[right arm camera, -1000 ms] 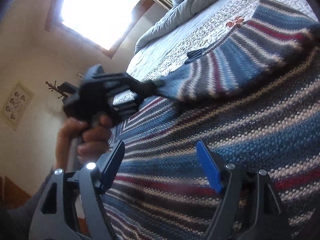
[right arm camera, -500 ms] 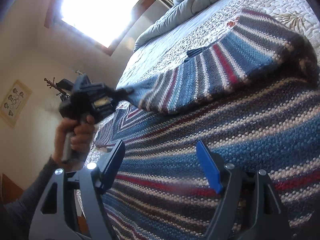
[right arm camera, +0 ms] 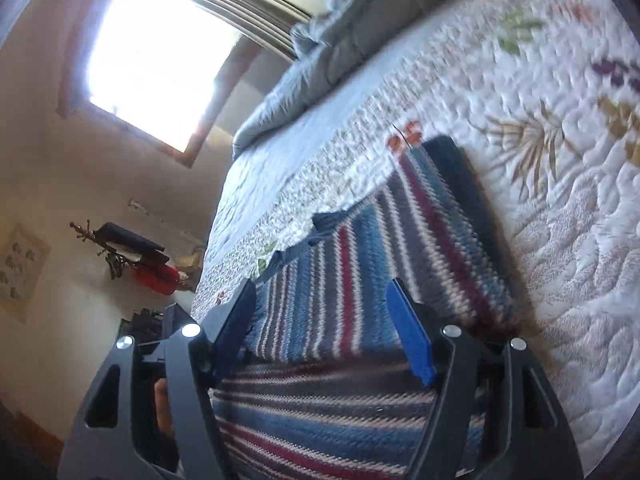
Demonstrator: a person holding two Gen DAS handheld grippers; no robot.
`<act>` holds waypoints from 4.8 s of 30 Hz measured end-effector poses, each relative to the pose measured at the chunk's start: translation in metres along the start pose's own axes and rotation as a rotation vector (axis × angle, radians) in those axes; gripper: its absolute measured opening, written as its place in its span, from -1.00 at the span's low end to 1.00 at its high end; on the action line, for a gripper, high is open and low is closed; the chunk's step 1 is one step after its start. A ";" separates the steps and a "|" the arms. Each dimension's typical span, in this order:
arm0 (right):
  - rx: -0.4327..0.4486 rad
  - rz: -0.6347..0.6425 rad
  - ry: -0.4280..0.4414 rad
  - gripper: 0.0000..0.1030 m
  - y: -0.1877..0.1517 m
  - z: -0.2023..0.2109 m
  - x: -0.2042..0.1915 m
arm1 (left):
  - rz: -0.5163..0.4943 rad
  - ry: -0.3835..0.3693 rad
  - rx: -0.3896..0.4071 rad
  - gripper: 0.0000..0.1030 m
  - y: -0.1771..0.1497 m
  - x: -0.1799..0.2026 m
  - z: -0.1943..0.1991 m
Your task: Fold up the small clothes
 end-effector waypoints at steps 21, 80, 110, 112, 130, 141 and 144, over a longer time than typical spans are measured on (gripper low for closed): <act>-0.147 -0.059 -0.092 0.37 0.068 -0.068 0.024 | -0.100 0.148 0.030 -0.67 -0.002 0.007 0.016; -0.544 1.595 -0.446 0.00 -0.445 -0.507 -0.600 | -0.030 0.161 0.487 0.93 -0.064 -0.085 0.175; -0.157 1.064 -0.254 -0.85 -0.131 -0.238 -0.596 | -0.051 -0.199 0.663 0.92 -0.076 -0.072 0.231; -0.139 1.033 -0.259 -0.85 -0.106 -0.215 -0.576 | -0.079 -0.215 0.686 0.92 -0.079 -0.066 0.238; -0.051 0.636 -0.220 -0.85 0.021 -0.085 -0.320 | -0.087 -0.246 0.628 0.92 -0.085 -0.059 0.223; -0.118 0.292 -0.189 -0.84 0.009 -0.087 -0.112 | -0.095 -0.233 0.509 0.92 -0.076 -0.034 0.191; -0.135 0.233 -0.159 -0.84 0.002 -0.089 -0.084 | -0.130 -0.196 0.456 0.92 -0.064 -0.019 0.176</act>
Point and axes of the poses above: each gripper's, at about its wrist camera, not at the fingertips, and z roughly against the way its jaws point, x to its right, y to its top, the point moved 5 cm from there along -z, roughly the way its jaws point, and after that the axes turned 8 degrees about -y, right-handed, at the moved point
